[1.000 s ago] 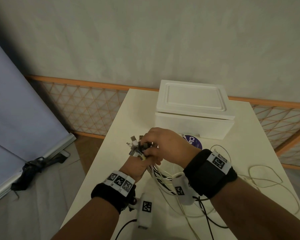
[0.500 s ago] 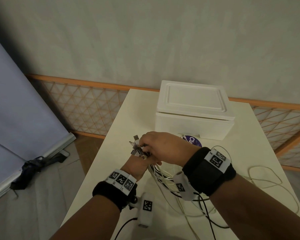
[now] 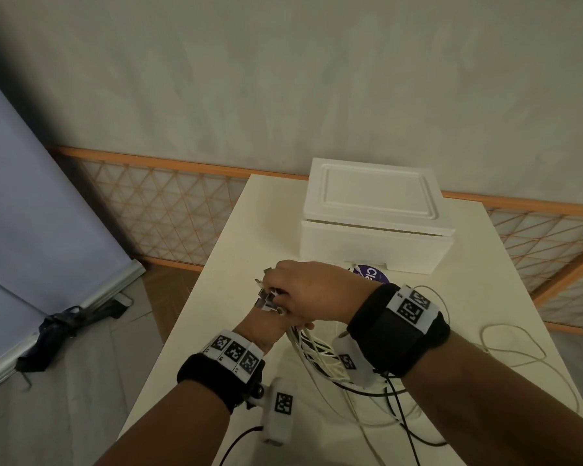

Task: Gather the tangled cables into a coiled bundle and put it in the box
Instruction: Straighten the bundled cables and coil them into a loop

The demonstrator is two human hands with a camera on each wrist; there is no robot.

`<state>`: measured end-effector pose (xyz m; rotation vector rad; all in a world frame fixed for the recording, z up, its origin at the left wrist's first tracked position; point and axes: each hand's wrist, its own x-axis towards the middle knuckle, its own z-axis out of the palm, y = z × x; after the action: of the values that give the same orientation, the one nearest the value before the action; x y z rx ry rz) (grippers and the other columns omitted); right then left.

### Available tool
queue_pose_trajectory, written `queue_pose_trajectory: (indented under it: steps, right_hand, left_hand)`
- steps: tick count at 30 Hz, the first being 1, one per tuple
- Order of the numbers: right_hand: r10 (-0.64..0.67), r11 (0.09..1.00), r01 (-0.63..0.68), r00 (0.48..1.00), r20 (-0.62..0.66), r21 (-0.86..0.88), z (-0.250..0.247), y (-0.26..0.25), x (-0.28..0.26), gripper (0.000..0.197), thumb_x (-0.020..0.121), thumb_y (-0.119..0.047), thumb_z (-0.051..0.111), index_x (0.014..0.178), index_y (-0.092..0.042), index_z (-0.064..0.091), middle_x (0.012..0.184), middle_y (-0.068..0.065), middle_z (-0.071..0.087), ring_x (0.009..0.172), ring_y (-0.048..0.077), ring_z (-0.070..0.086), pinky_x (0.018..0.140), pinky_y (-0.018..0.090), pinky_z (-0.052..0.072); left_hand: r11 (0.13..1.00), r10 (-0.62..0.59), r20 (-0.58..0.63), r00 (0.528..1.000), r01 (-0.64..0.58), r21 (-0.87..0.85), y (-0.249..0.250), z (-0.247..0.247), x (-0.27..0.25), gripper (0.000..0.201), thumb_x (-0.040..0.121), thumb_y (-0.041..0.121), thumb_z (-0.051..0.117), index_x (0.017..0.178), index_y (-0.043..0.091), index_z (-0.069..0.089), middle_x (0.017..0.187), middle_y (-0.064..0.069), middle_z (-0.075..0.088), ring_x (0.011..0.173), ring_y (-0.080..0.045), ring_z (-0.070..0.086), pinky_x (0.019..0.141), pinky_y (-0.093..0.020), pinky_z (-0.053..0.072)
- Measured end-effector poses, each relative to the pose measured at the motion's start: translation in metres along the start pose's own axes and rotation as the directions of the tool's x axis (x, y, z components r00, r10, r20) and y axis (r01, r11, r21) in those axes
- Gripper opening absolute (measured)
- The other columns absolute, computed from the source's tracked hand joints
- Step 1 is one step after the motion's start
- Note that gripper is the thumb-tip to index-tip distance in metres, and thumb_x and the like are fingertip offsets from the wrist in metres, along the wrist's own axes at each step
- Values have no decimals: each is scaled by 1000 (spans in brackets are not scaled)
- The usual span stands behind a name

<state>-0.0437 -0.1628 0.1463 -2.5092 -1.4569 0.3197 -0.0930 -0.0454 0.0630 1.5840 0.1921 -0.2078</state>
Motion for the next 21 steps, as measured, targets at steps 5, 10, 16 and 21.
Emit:
queue_pose_trajectory:
  steps: [5, 10, 16, 21]
  right_hand:
    - [57, 997, -57, 998, -10, 59, -2, 0, 1, 16, 96, -19, 45, 107, -8, 51, 101, 8, 53, 79, 24, 55, 74, 39, 47]
    - [182, 955, -147, 976, -119, 256, -12, 0, 3, 18, 99, -20, 43, 107, -8, 53, 103, 6, 55, 86, 20, 54, 78, 35, 45]
    - [81, 992, -40, 926, -369, 118, 3, 4, 10, 28, 93, -37, 47, 103, -15, 60, 104, 2, 58, 94, 19, 52, 88, 33, 42]
    - [43, 932, 82, 942, -332, 353, 8, 1, 11, 35, 99, -33, 43, 116, -12, 65, 116, -1, 67, 107, 10, 57, 92, 23, 43]
  left_hand:
    - [998, 23, 27, 999, -22, -50, 11, 3, -3, 10, 75, -5, 71, 73, -3, 62, 55, -3, 65, 52, -8, 63, 55, -19, 50]
    - [978, 40, 7, 999, -37, -203, 17, 7, -1, 10, 63, 6, 64, 66, 1, 56, 53, -12, 51, 51, -21, 59, 61, -34, 44]
    - [977, 84, 56, 995, -71, -199, 14, 8, 0, 25, 76, 12, 55, 51, 11, 59, 44, -6, 46, 46, -18, 51, 59, -31, 48]
    - [992, 75, 100, 992, -64, -109, 20, 5, -2, 13, 63, 23, 63, 52, 15, 66, 54, -7, 60, 54, -18, 58, 56, -30, 49]
